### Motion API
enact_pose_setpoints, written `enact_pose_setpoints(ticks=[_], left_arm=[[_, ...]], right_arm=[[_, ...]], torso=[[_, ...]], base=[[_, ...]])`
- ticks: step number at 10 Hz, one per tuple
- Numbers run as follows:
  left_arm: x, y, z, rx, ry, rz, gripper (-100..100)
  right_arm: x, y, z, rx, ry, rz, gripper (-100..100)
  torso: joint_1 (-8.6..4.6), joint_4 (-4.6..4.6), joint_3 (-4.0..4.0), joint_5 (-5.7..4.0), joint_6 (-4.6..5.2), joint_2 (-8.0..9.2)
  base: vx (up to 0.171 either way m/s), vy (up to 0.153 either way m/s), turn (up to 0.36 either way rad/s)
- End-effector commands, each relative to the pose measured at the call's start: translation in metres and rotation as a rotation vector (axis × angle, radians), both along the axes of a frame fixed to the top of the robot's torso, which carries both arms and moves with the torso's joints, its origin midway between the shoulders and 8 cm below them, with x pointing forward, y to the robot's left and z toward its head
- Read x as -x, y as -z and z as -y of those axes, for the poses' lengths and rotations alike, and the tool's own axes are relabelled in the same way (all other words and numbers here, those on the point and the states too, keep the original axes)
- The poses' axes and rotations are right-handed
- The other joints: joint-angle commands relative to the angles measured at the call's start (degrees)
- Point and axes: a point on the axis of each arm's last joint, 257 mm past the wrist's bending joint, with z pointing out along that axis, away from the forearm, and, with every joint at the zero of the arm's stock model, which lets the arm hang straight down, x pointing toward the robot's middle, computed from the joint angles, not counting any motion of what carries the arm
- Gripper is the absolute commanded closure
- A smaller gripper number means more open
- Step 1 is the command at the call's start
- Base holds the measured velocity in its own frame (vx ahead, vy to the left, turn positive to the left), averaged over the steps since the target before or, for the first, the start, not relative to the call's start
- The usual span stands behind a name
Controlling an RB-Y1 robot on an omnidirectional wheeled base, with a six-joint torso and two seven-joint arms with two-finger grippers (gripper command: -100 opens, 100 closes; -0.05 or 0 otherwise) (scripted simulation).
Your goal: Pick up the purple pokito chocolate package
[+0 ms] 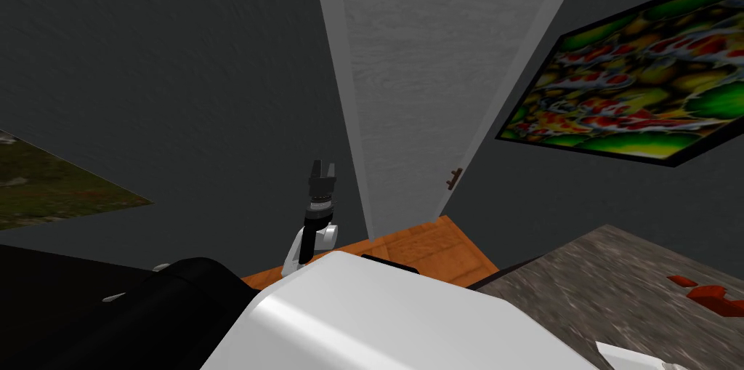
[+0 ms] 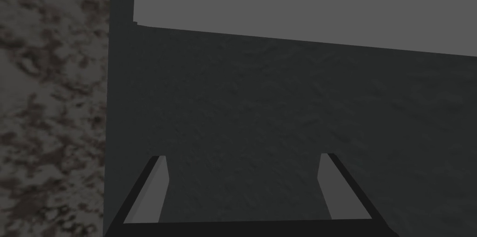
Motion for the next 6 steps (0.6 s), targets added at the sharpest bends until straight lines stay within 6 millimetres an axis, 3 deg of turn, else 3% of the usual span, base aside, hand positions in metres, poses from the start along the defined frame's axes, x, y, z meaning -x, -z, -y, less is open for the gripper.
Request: enact_pose_setpoints(ticks=[1, 2, 5, 6], left_arm=[[0.000, 0.000, 0.000, 0.000, 0.000, 0.000, 0], [0.000, 0.000, 0.000, 0.000, 0.000, 0.000, 0], [0.000, 0.000, 0.000, 0.000, 0.000, 0.000, 0], [0.000, 0.000, 0.000, 0.000, 0.000, 0.000, 0]], right_arm=[[0.000, 0.000, 0.000, 0.000, 0.000, 0.000, 0], [0.000, -0.012, 0.003, 0.003, -0.003, -0.001, 100], [0.000, -0.016, 0.004, 0.001, -0.005, -0.003, 100], [-0.001, -0.016, 0.004, 0.001, -0.005, -0.003, 0]], torso=[[0.00, 0.00, 0.00, 0.00, 0.00, 0.00], [0.00, 0.00, 0.00, 0.00, 0.00, 0.00], [0.10, -0.01, -0.03, 0.05, 0.00, -0.05], [0.06, 0.00, -0.02, 0.03, 0.00, -0.03]], base=[[0.000, 0.000, 0.000], [0.013, 0.012, -0.017], [0.009, 0.008, -0.008], [0.000, 0.000, 0.000]])
